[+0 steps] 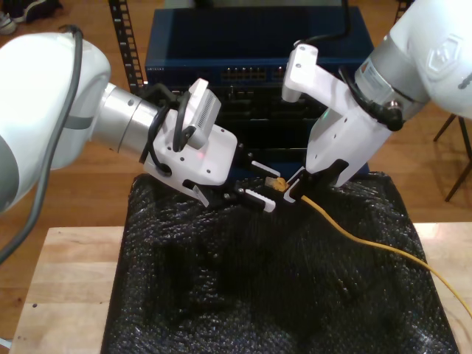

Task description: Grab the cable and plug it in

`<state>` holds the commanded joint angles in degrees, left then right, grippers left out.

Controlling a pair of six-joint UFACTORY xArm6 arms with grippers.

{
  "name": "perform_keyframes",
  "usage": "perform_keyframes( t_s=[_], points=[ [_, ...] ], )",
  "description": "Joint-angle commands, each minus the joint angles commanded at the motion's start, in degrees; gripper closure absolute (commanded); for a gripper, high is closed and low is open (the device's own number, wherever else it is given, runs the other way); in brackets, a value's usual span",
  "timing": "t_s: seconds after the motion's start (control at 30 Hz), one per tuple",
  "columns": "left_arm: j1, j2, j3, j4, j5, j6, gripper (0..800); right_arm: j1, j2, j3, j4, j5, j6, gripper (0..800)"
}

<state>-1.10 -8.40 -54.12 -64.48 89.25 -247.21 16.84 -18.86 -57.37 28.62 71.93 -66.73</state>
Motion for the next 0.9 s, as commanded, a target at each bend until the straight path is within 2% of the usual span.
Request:
perform_keyframes(
  t_s=[0.23, 0.9],
  points=[
    [0.35, 0.00, 0.00, -1.41, 1.14, -0.26, 437, -0.09, -0.09, 0.00, 0.00, 0.00, 0.00, 793],
    [1.05, 0.44, 0.00, -1.41, 1.14, -3.08, 497, -0.18, -0.35, 0.00, 0.00, -0.09, 0.00, 793]
  ],
)
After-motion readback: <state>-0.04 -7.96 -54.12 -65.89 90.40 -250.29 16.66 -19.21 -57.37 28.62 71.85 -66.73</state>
